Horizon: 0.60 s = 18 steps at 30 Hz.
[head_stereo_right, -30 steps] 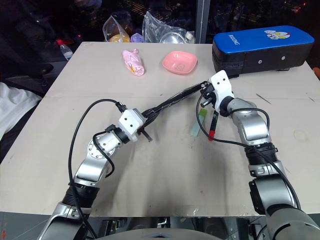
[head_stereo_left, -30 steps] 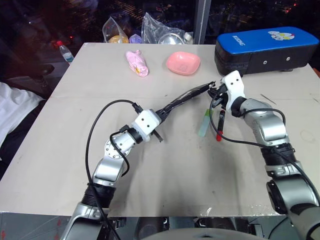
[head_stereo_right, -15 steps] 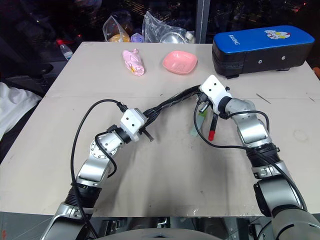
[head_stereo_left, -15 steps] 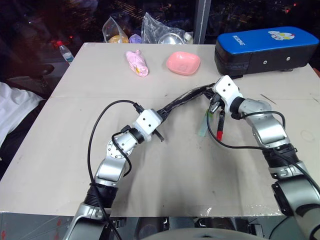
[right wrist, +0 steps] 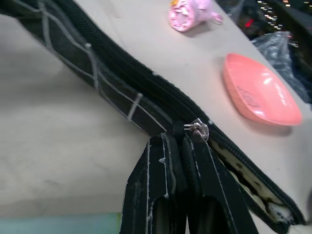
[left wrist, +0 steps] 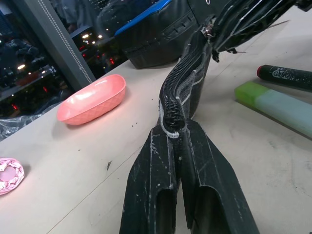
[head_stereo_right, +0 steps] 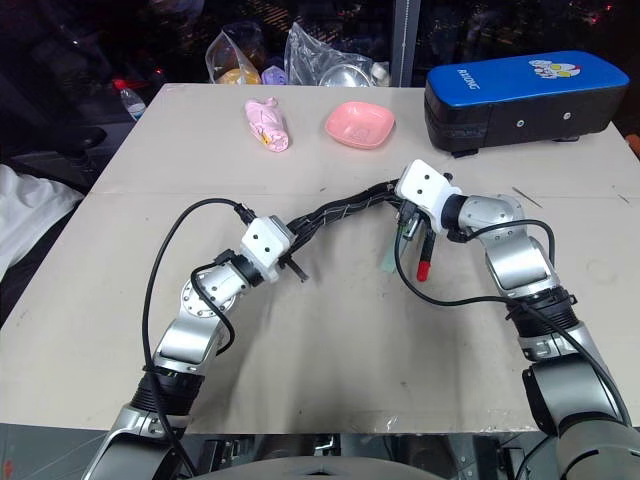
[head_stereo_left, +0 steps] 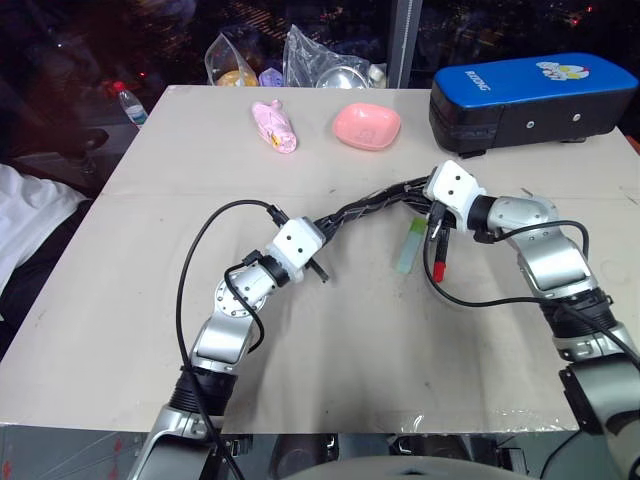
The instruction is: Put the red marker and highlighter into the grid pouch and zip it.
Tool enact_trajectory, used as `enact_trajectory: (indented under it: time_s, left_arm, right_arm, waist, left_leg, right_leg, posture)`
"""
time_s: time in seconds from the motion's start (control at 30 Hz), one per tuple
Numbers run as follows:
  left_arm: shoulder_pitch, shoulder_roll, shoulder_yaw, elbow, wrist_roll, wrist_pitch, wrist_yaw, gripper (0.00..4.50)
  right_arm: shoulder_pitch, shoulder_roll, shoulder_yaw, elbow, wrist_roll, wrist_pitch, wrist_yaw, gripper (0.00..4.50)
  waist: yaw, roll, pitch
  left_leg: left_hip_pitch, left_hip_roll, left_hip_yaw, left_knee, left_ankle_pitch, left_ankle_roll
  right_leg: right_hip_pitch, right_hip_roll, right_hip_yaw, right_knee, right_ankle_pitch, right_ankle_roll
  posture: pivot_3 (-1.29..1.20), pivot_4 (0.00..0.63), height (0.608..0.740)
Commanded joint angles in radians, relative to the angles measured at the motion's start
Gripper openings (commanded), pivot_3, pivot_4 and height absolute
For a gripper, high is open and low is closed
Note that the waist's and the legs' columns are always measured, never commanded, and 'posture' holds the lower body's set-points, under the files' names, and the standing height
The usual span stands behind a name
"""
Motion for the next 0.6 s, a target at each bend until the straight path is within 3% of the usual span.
enact_trajectory:
  time_s: [0.03, 0.6]
  left_arm:
    - [-0.019, -0.006, 0.002, -0.031, 0.002, -0.01, 0.005, 0.0]
    - [-0.014, -0.005, -0.006, -0.031, 0.015, -0.02, -0.002, 0.0]
  right_arm:
    - [-0.019, 0.006, 0.006, -0.065, 0.028, -0.022, 0.046, 0.05]
    - [-0.045, 0.092, 0.063, -0.094, 0.022, -0.003, 0.095, 0.05]
  waist:
    - [0.0, 0.0, 0.0]
    - [0.0, 0.0, 0.0]
  left_leg:
    - [0.0, 0.0, 0.0, 0.0, 0.0, 0.0]
    - [0.0, 0.0, 0.0, 0.0, 0.0, 0.0]
  right_leg:
    - [0.0, 0.0, 0.0, 0.0, 0.0, 0.0]
    - [0.0, 0.0, 0.0, 0.0, 0.0, 0.0]
  posture:
    - [0.0, 0.15, 0.74]
    - [0.0, 0.15, 0.74]
